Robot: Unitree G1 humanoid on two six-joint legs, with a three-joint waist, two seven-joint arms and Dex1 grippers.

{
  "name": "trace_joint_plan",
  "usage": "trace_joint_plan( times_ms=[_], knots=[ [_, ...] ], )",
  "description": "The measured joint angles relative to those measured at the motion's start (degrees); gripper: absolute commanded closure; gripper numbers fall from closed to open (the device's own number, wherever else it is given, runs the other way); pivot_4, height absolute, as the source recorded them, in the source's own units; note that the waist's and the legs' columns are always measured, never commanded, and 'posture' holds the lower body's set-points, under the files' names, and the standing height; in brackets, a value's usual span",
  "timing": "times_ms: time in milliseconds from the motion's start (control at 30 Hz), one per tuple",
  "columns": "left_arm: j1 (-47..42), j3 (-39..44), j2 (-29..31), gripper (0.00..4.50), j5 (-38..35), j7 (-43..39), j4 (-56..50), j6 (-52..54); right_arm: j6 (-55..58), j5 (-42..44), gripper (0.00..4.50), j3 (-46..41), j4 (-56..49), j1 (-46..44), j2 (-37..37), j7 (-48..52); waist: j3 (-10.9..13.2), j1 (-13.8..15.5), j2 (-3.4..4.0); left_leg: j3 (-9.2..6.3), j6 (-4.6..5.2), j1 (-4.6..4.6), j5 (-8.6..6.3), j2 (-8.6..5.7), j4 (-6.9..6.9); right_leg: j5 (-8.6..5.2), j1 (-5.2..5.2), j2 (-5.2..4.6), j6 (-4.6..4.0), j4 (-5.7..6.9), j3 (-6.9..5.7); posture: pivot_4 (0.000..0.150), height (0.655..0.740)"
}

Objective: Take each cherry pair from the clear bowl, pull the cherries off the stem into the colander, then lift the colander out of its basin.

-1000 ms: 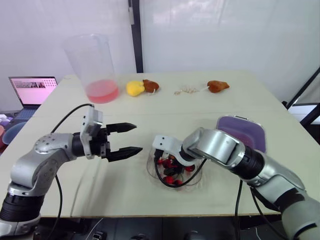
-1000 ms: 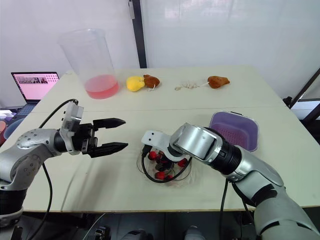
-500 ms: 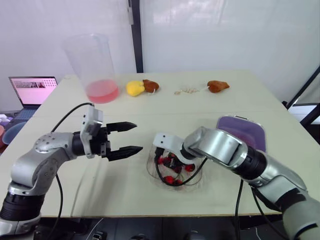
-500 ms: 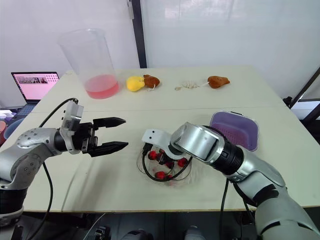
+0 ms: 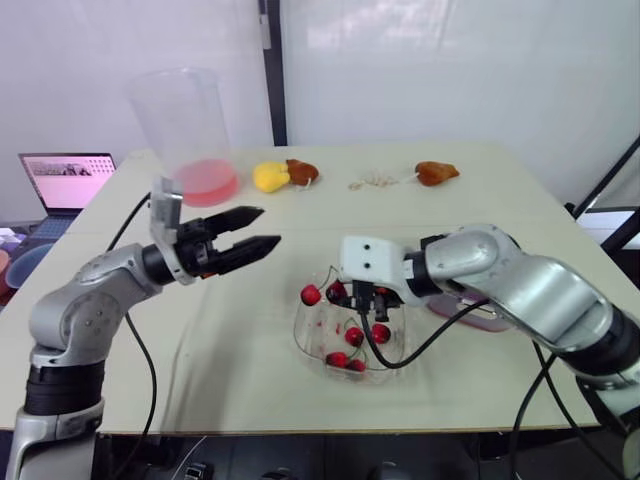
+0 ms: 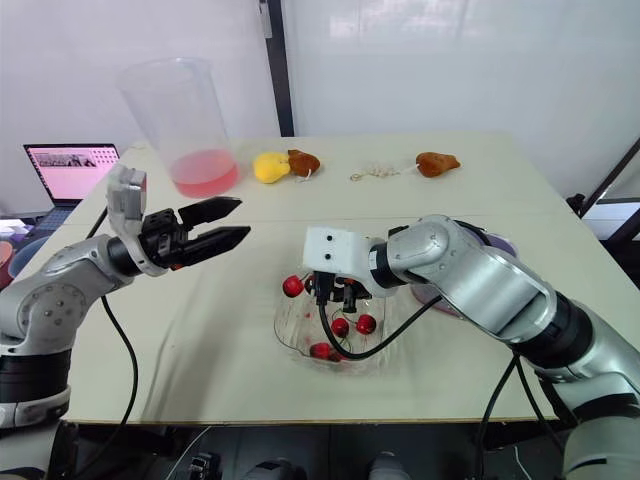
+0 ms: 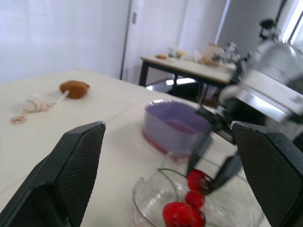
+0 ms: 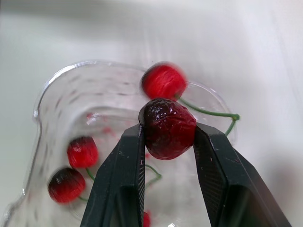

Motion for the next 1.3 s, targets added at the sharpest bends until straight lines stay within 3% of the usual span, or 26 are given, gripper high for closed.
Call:
trace_joint_plan(
  times_ms=[133,367,567,733,1100,1233,1300],
  knots=[
    [-4.5,0.93,-2.82,0.0,-1.02,5.98,4.25,2.57,-11.04,-4.07,2.99,-5.29,-0.5,3.94,0.67,-1.85,0.0,0.07,-0.05,0.01,0.0,-0.01,0.0,0.0,0.05,0.0,0.01,0.0,0.0,0.01,0.0,0.15,0.74],
    [-14.49,-1.45,-0.96,0.0,-0.66,7.91,11.34,10.13,-48.14,-35.34,2.99,-4.01,10.43,8.73,-2.71,-15.68,-0.02,0.02,-0.1,0.03,0.0,0.01,0.0,-0.08,0.19,0.0,-0.04,0.02,0.0,0.23,0.01,0.15,0.74],
    [-18.54,-2.59,-3.21,0.0,-0.28,3.66,14.9,10.2,-64.79,-54.18,2.99,-3.08,18.74,9.85,-1.39,-25.82,-0.02,-0.28,-0.1,0.1,-0.01,0.0,0.0,-0.05,0.16,0.0,-0.16,0.03,0.0,0.33,0.03,0.15,0.74],
    [-20.73,-4.68,-5.9,0.0,0.67,1.88,14.63,9.52,-68.92,-59.14,2.99,-3.6,20.25,9.38,2.38,-26.36,-0.02,-0.25,-0.11,0.1,-0.01,-0.01,0.0,-0.04,0.19,0.0,-0.1,0.03,0.0,0.31,0.04,0.15,0.74],
    [-20.28,-6.95,-10.48,0.0,4.9,3.52,12.13,7.17,-70.33,-61.31,2.99,-6.77,20.99,9.4,5.45,-23.59,-0.02,-0.25,-0.11,0.07,-0.01,0.0,0.0,-0.03,0.25,0.0,-0.06,0.06,0.0,0.32,0.04,0.15,0.74],
    [-20.29,-7.12,-12.67,1.79,6.14,5.54,12.26,6.02,-70.68,-61.33,3.03,-7.35,20.99,9.47,6.57,-22.82,-0.02,-0.12,-0.11,0.07,-0.01,-0.01,0.0,-0.05,0.3,0.0,-0.05,0.05,0.0,0.31,0.04,0.15,0.74],
    [-20.28,-7.15,-12.69,2.9,6.63,5.79,12.23,5.96,-70.87,-61.33,3.03,-7.91,20.99,9.48,6.64,-22.39,-0.02,-0.13,-0.11,0.07,-0.01,-0.01,0.0,-0.04,0.3,0.0,-0.05,0.05,0.0,0.32,0.05,0.15,0.74]
  ],
)
